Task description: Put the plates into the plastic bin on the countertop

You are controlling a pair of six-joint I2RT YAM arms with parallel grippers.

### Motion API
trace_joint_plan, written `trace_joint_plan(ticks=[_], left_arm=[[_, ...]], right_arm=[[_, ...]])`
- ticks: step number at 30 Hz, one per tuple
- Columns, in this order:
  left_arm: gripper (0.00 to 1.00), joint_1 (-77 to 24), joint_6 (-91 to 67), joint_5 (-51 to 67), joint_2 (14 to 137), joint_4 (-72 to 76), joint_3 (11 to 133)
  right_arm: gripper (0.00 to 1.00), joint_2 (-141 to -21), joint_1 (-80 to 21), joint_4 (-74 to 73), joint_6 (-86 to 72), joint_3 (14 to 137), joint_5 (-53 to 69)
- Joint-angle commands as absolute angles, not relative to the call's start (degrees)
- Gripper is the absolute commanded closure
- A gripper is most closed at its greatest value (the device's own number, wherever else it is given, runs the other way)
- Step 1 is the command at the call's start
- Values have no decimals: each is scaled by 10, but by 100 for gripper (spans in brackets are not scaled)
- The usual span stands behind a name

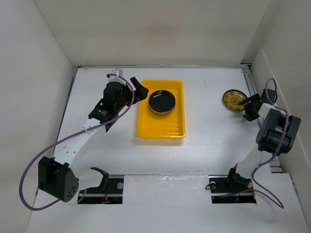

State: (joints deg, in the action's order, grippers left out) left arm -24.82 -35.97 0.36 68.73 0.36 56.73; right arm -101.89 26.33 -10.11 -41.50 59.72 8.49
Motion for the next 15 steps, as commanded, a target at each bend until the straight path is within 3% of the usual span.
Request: trace_joint_plan(ticks=[1, 7, 10, 12, 13, 14, 15], left_arm=[[0, -252, -350, -10, 677, 7, 584], [0, -247, -350, -10, 677, 2, 590], [0, -242, -350, -10, 677, 2, 590], [0, -236, -350, -10, 677, 2, 590], [0, -236, -350, -10, 677, 2, 590], [0, -231, -350, -10, 677, 2, 590], [0, -231, -350, -4, 677, 2, 590]], right_arm=[[25, -1034, 270, -89, -399, 621, 63], [48, -1086, 270, -119, -382, 678, 69], [50, -1111, 270, -141, -366, 712, 69], [57, -1111, 270, -149, -360, 718, 69], [63, -1111, 270, -149, -360, 718, 69], [79, -1116, 270, -149, -360, 724, 69], [85, -1116, 270, -156, -355, 724, 69]])
